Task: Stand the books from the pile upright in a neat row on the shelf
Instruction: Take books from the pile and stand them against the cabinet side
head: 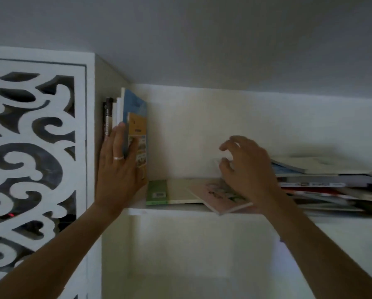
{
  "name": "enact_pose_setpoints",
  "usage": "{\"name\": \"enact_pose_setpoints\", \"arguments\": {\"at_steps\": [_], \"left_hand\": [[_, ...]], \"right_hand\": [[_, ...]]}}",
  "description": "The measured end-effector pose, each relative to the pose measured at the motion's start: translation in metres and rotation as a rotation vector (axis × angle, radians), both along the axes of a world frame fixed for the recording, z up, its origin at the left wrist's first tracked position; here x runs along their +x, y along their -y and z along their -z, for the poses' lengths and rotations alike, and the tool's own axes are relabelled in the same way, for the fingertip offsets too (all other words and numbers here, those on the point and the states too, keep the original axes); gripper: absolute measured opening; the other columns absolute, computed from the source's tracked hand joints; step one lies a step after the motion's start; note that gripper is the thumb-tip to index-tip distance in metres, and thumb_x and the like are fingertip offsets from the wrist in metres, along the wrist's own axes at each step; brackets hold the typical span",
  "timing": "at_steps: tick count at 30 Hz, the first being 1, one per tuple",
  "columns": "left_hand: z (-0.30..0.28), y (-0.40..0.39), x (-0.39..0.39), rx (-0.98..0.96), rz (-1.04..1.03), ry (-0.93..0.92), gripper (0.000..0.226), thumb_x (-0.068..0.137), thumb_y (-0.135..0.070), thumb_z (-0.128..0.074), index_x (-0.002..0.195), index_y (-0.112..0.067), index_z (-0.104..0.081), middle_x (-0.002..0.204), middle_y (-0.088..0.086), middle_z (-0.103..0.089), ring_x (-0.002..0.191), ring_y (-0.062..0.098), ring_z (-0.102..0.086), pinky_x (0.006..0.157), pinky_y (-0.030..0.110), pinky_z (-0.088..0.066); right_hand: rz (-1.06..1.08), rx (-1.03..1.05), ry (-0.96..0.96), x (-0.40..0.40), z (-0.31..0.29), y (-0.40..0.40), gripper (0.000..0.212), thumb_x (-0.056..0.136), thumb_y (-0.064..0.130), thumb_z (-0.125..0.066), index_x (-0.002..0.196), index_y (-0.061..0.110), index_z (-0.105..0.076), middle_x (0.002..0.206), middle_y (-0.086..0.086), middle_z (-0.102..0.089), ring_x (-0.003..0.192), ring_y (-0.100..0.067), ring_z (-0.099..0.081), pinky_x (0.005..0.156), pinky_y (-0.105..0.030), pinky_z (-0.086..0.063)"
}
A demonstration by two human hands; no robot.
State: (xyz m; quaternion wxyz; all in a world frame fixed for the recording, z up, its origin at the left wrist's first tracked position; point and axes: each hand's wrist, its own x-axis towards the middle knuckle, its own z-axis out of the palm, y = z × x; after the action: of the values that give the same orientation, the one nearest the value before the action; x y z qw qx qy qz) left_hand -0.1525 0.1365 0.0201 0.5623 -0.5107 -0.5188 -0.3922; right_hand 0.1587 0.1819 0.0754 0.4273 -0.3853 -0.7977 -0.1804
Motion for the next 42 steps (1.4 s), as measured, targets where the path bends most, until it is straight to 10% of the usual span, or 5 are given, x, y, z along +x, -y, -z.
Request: {"name": "enact_pose_setpoints", "arguments": {"at_steps": [5, 13, 19, 27, 42], "left_hand": [[-0.003, 0.005, 0.007, 0.008, -0.007, 0.031, 0.067, 0.094, -0.025, -0.065, 0.153, -0.003, -0.043, 0.166, 0.029, -0.015, 0.154, 0.048, -0.019, 0.129, 0.054, -0.011], [-0.005, 0.003, 0.025, 0.032, 0.004, 0.145, 0.069, 0.084, -0.007, -0.068, 0.150, -0.003, -0.048, 0.168, 0.027, -0.014, 0.157, 0.044, -0.015, 0.129, 0.054, -0.008], [-0.005, 0.007, 0.034, 0.046, 0.070, 0.194, 0.066, 0.090, -0.011, -0.066, 0.153, -0.008, -0.046, 0.170, 0.022, -0.011, 0.159, 0.037, -0.009, 0.130, 0.050, -0.005], [-0.005, 0.007, 0.030, 0.002, 0.171, 0.251, 0.056, 0.108, -0.036, -0.033, 0.158, -0.011, -0.039, 0.172, 0.013, -0.010, 0.160, 0.028, -0.010, 0.129, 0.050, -0.013], [-0.006, 0.006, 0.024, 0.112, 0.401, 0.237, 0.062, 0.098, 0.011, -0.052, 0.157, -0.005, -0.038, 0.164, 0.021, -0.026, 0.154, 0.035, -0.027, 0.118, 0.056, -0.036]], "right_hand": [[0.276, -0.547, 0.535, 0.054, 0.005, -0.016, 0.082, 0.082, 0.081, -0.036, 0.153, 0.041, -0.035, 0.159, 0.005, -0.039, 0.141, -0.024, -0.042, 0.114, -0.048, -0.034], [0.287, -0.343, 0.327, 0.048, -0.003, -0.013, 0.035, 0.095, 0.038, -0.064, 0.130, 0.034, -0.065, 0.126, -0.005, -0.069, 0.107, -0.028, -0.066, 0.089, -0.038, -0.056], [0.115, -0.108, -0.131, -0.014, 0.001, -0.011, 0.031, 0.104, 0.036, -0.048, 0.104, 0.013, -0.069, 0.094, -0.019, -0.070, 0.082, -0.038, -0.064, 0.061, -0.035, -0.038], [-0.560, -0.439, -0.770, -0.146, -0.041, 0.033, 0.042, 0.105, 0.042, -0.049, 0.124, 0.010, -0.067, 0.116, -0.011, -0.072, 0.105, -0.027, -0.068, 0.091, -0.034, -0.054], [-0.912, -1.022, -0.191, -0.166, 0.012, 0.015, 0.071, 0.097, 0.074, -0.016, 0.160, 0.042, -0.018, 0.161, 0.019, -0.024, 0.143, 0.000, -0.024, 0.114, -0.027, -0.020]]}}
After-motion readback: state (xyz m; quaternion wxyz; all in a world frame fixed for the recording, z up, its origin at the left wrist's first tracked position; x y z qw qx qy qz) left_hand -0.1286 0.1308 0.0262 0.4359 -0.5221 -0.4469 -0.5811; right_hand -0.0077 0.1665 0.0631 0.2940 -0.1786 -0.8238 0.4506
